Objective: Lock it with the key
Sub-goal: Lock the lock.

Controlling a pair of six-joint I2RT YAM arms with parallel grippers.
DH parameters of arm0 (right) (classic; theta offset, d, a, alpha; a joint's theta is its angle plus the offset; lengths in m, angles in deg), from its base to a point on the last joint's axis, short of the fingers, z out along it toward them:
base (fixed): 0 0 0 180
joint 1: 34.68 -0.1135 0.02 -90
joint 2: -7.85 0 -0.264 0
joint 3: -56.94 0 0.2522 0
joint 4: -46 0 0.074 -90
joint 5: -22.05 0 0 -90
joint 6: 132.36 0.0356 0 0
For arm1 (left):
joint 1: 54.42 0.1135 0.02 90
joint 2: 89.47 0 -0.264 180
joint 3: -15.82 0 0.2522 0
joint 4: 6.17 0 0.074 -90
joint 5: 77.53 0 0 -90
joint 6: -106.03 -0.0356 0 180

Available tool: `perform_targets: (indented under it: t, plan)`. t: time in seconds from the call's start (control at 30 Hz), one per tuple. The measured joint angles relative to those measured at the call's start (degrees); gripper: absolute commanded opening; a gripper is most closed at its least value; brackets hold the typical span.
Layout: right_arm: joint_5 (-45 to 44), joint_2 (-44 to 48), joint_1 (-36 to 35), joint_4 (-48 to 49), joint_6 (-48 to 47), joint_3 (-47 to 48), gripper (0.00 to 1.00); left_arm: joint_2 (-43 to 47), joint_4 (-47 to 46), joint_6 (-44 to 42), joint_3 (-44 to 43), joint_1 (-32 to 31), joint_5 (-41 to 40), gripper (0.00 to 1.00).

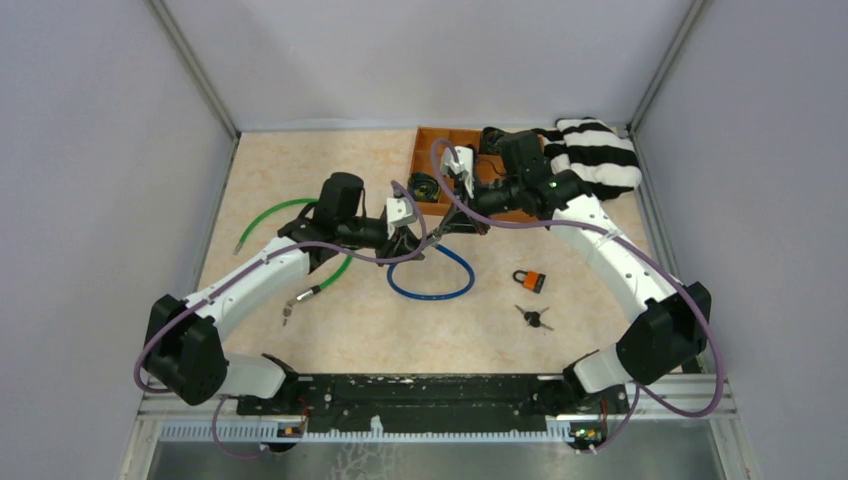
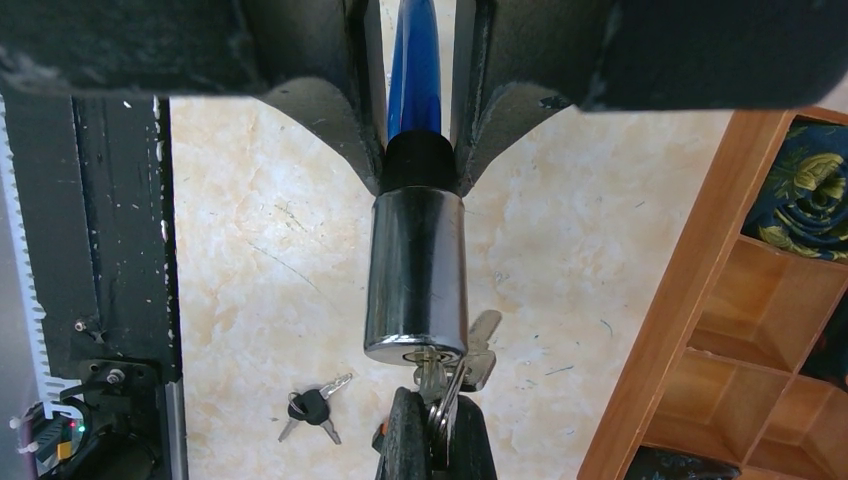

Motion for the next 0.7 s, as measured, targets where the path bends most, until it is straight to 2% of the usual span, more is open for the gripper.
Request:
perform_targets:
  t: [0.7]
  plan:
    - [-3.23, -1.25, -2.34, -0.55, -6.43, 1.07, 0.00, -0.02, 1.49, -0.48, 0.00, 0.17, -1.75, 0.00]
